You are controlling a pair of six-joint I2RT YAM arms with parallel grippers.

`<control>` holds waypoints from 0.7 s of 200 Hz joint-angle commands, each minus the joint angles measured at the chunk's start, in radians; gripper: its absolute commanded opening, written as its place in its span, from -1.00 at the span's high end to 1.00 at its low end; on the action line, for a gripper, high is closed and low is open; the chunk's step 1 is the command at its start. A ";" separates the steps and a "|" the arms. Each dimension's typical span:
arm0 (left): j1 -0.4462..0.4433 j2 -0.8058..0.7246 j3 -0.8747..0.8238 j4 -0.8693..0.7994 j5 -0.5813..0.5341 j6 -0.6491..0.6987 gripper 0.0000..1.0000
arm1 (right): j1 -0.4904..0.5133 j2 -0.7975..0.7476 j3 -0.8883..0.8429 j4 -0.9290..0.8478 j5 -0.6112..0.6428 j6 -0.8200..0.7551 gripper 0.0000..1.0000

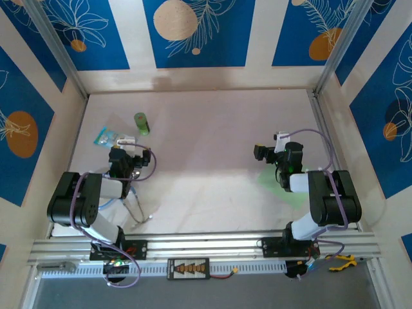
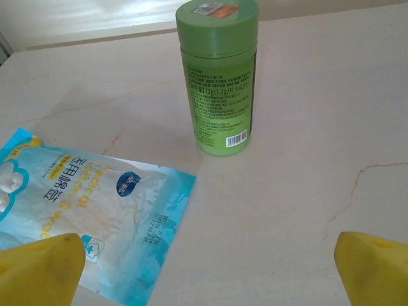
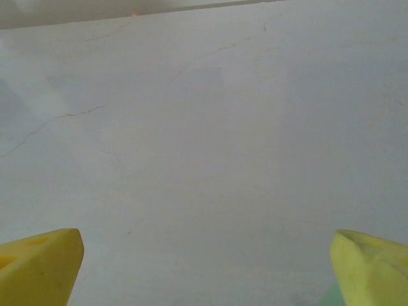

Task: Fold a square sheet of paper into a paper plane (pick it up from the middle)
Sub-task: Move a square sheet of paper to the center of the table.

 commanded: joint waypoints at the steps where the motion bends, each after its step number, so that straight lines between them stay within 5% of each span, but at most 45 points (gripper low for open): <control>1: 0.002 0.003 0.018 -0.001 0.027 0.018 -1.00 | -0.006 -0.001 0.015 0.021 -0.006 0.004 -0.98; 140: 0.003 0.003 0.016 0.002 0.026 0.018 -1.00 | -0.012 -0.001 0.017 0.020 -0.017 0.009 -0.98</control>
